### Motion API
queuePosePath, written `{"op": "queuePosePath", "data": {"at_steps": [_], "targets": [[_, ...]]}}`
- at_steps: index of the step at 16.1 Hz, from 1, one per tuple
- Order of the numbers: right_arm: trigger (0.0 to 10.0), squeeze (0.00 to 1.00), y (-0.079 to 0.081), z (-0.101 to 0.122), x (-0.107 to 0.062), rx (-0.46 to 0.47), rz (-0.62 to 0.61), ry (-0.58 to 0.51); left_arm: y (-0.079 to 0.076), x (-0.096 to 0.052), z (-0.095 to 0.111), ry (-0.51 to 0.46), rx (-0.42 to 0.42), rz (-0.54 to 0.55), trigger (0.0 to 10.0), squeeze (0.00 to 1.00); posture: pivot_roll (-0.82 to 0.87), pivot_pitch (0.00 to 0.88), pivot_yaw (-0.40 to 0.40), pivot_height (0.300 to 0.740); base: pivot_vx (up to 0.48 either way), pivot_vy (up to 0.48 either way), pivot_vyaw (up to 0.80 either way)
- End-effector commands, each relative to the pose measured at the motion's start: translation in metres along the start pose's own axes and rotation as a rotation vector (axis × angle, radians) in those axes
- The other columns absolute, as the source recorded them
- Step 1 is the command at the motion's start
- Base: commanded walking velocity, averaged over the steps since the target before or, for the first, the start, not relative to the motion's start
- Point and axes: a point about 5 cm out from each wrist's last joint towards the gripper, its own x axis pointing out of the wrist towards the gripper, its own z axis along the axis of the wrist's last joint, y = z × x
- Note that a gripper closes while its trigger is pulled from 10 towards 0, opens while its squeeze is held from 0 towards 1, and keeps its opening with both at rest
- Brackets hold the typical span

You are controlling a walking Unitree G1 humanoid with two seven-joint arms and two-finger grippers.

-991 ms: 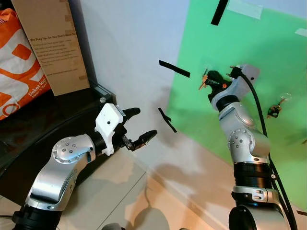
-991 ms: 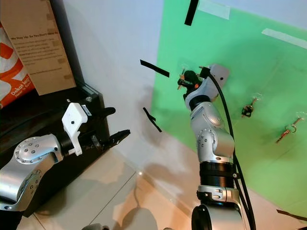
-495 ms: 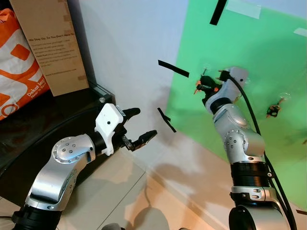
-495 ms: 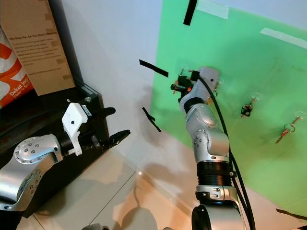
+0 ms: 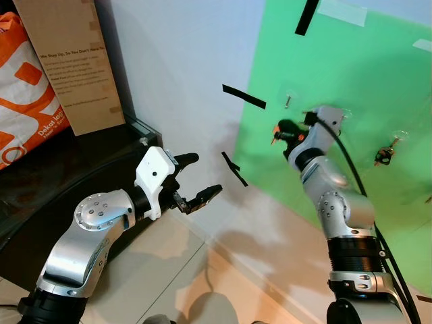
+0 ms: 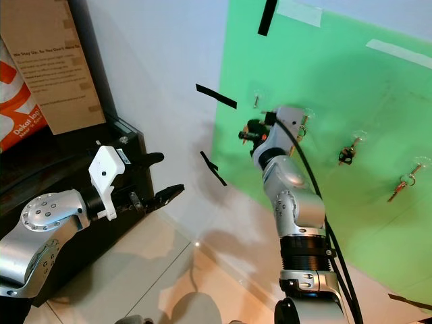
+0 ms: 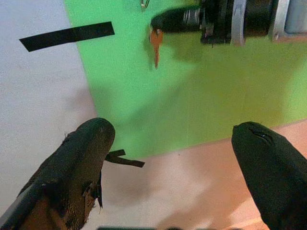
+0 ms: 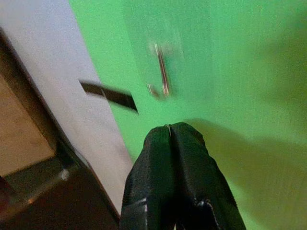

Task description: Hang keys on a hook

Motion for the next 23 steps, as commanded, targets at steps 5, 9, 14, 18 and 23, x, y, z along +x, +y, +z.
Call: {"op": "queuePosePath", "data": {"at_steps": [5, 9, 14, 18, 23], "targets": [[10.0, 0.0, 0.005, 0.024, -0.013, 0.009, 0.096, -0.107, -0.002, 0.001, 0.003, -0.018, 0.016, -0.009, 10.0, 0.0, 0.05, 0.0, -0.056, 0.74, 0.0, 0.0, 0.0], [10.0, 0.0, 0.006, 0.024, -0.013, -0.048, 0.087, -0.082, -0.008, 0.002, -0.001, -0.013, -0.003, -0.021, 10.0, 0.0, 0.03, 0.0, -0.05, 0.74, 0.0, 0.0, 0.0], [10.0, 0.0, 0.007, 0.022, -0.007, -0.055, 0.043, -0.07, -0.007, 0.003, 0.0, -0.017, -0.001, -0.026, 10.0, 0.0, 0.02, 0.0, -0.041, 0.74, 0.0, 0.0, 0.0], [10.0, 0.0, 0.001, 0.022, -0.002, -0.053, -0.021, -0.06, -0.009, 0.004, 0.002, -0.021, -0.002, -0.031, 10.0, 0.0, 0.04, 0.0, -0.044, 0.74, 0.0, 0.0, 0.0], [10.0, 0.0, 0.008, 0.027, 0.003, -0.031, -0.021, -0.09, -0.006, 0.002, 0.003, -0.019, 0.002, -0.025, 10.0, 0.0, 0.04, 0.0, -0.047, 0.74, 0.0, 0.0, 0.0]]}}
